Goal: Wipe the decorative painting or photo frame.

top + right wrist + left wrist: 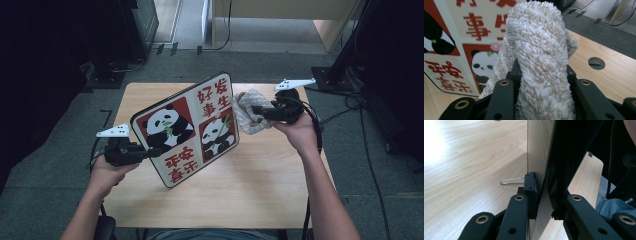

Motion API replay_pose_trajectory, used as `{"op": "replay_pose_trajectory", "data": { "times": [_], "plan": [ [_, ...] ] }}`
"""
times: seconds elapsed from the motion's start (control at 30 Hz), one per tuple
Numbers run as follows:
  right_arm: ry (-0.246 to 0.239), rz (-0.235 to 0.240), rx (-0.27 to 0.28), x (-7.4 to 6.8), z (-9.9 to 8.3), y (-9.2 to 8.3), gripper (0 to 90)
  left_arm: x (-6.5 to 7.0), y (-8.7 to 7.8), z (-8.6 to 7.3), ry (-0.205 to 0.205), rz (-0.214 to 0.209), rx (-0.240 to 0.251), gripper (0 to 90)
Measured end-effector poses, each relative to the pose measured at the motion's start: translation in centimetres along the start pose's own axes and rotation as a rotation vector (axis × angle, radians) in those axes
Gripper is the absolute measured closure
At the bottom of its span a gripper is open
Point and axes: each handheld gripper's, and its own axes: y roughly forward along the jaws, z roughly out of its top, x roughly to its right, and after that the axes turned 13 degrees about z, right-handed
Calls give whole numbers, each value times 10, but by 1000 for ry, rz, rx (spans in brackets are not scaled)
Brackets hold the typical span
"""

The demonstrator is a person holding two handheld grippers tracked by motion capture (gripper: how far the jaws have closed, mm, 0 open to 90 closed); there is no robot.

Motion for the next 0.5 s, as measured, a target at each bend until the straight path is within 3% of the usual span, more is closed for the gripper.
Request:
{"op": "replay_pose_trajectory", "data": {
  "times": [0.5],
  "plan": [
    [-73, 20, 20, -21, 50, -5, 659, 0, 1, 0, -12, 26, 8, 792]
  ]
}}
